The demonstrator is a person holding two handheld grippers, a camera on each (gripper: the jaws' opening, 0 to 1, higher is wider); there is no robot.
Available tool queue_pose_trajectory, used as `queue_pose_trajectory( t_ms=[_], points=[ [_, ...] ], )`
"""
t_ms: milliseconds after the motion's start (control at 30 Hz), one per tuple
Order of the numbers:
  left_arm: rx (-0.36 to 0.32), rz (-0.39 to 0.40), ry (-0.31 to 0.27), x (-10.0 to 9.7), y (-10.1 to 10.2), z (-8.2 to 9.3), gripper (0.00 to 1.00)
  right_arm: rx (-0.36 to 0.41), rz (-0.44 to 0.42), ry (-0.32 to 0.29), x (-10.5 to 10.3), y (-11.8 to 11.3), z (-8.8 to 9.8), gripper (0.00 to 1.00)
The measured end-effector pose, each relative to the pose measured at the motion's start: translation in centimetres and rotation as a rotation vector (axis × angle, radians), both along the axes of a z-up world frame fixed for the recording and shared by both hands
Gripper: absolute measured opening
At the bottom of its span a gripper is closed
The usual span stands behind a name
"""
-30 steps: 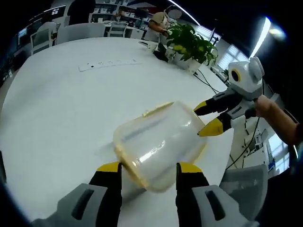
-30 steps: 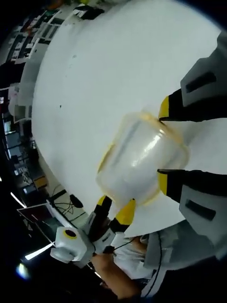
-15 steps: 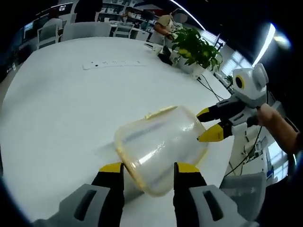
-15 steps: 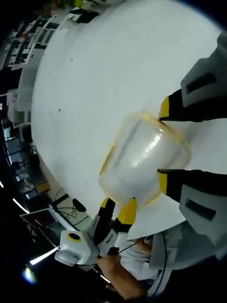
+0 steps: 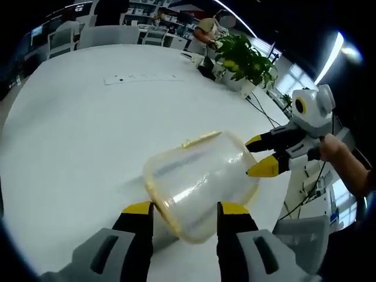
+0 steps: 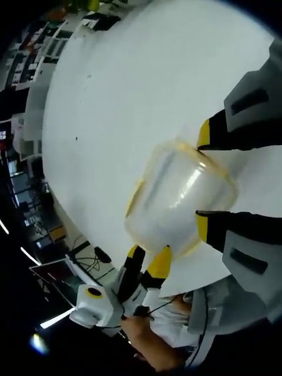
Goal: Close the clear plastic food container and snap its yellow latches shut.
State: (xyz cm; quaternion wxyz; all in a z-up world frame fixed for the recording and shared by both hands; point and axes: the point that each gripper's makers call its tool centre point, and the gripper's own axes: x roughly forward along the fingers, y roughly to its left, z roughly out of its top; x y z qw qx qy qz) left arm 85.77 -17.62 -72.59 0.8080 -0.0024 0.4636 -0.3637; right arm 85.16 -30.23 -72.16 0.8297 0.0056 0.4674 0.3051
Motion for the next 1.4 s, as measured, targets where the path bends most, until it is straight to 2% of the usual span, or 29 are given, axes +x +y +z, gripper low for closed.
queue_pose_trajectory(
  t_ms=[300, 467, 567, 800, 1100, 1400],
  points=[
    [0.028, -0.017, -0.021, 0.1, 0.2, 0.2, 0.37, -0.019, 0.027, 0.001, -0.2, -0.1, 0.1, 0.37],
    [0.044, -0.030, -0.033, 0.3, 0.5, 0.5, 0.38, -0.053, 0.066, -0.025, -0.3, -0.3, 0.3, 0.34],
    [0.039, -0.032, -0.040, 0.4, 0.6, 1.1, 0.39, -0.048, 0.067, -0.035, -0.1, -0.4, 0.7, 0.34],
    [0.085, -0.070, -0.103, 1.1, 1.1, 2.4, 0.40, -0.060, 0.089, -0.079, 0.4, -0.4, 2.0, 0.33],
    [0.103, -0.137, -0.161, 1.5, 0.2, 3.6, 0.40, -0.068, 0.127, -0.123, 1.1, 0.1, 3.1, 0.31],
    [0.101, -0.257, -0.211, 1.2, -1.8, 4.6, 0.35, -0.075, 0.205, -0.181, 1.8, 1.1, 3.7, 0.26]
  ],
)
